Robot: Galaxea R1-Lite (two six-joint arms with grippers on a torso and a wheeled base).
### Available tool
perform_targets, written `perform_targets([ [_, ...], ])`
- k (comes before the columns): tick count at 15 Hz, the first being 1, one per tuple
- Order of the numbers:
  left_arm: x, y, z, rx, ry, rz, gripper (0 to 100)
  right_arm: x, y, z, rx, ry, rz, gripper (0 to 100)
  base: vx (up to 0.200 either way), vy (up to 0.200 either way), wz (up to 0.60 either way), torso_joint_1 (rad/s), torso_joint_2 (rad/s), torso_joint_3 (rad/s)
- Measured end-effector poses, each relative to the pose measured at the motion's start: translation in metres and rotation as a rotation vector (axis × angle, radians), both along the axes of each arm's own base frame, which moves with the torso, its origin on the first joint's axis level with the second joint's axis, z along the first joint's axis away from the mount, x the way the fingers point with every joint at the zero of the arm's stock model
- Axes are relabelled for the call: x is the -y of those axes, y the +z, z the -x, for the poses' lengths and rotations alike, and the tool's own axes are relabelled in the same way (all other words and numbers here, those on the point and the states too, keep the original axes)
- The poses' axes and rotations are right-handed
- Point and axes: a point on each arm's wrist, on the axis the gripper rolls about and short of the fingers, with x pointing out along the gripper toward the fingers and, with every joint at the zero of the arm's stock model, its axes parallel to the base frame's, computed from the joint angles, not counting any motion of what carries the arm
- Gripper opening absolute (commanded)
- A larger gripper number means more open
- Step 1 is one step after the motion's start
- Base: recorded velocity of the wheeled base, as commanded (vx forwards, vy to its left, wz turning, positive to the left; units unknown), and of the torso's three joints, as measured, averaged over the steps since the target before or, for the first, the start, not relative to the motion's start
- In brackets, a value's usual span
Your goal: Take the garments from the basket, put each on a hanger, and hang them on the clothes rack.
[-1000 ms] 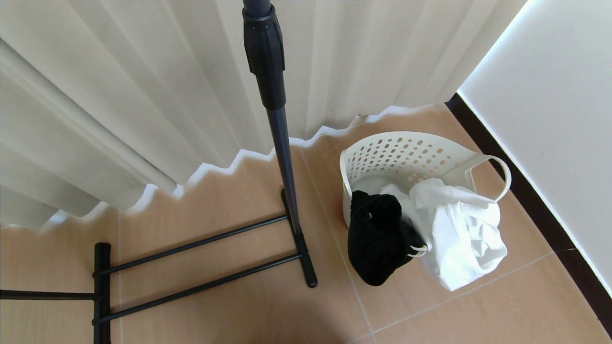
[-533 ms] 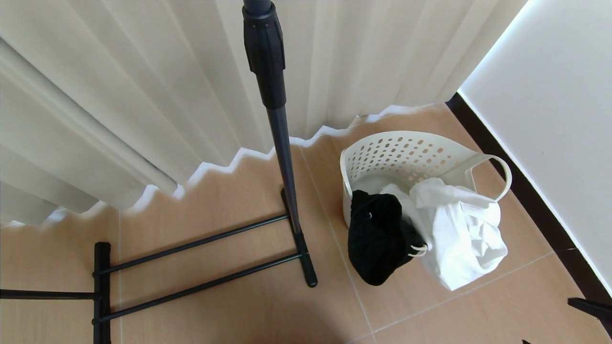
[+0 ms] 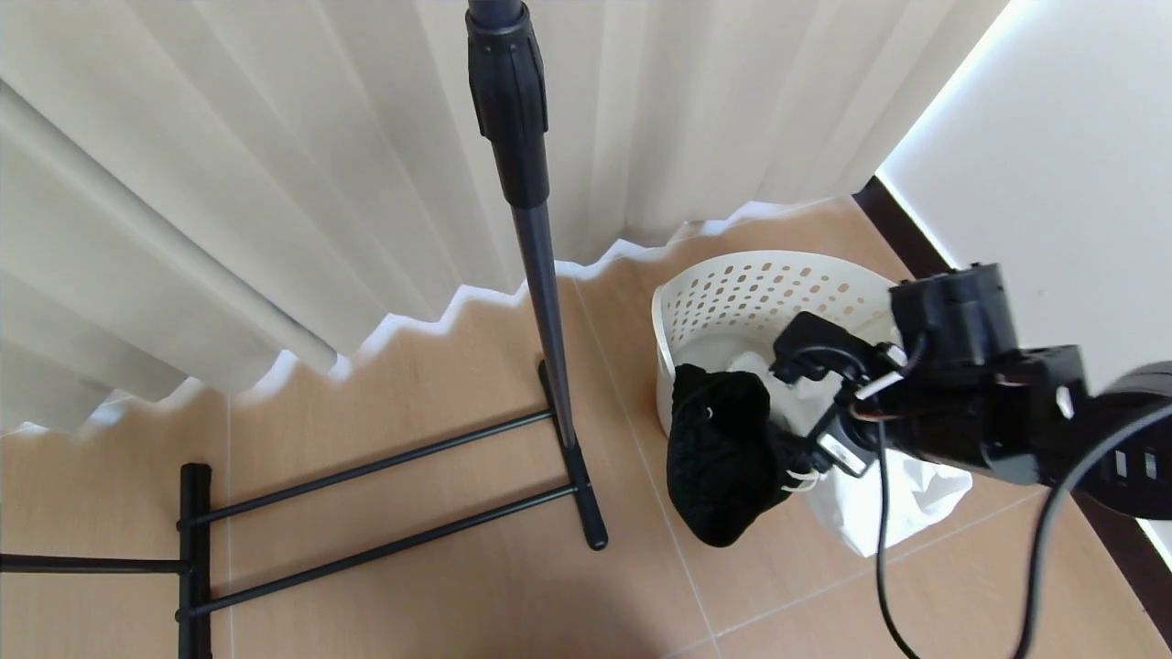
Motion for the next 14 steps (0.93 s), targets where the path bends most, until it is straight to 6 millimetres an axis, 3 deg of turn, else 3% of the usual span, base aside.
perform_targets([
  [2,0.0,0.0,0.0,0.0,0.0,0.0,100,-0.021,-0.01,-0.033,0.014,-0.015,0.053,100,0.0,0.0,0.0,0.0,0.0,0.0],
  [5,0.0,0.0,0.0,0.0,0.0,0.0,100,-0.036,-0.03,-0.058,0.029,-0.034,0.029,100,0.0,0.0,0.0,0.0,0.0,0.0],
  [9,0.0,0.0,0.0,0.0,0.0,0.0,100,-0.028,-0.043,-0.077,0.02,-0.076,0.031,100,0.0,0.0,0.0,0.0,0.0,0.0],
  [14,0.0,0.0,0.0,0.0,0.0,0.0,100,-0.019,-0.043,-0.092,0.032,-0.123,-0.034,100,0.0,0.0,0.0,0.0,0.0,0.0],
])
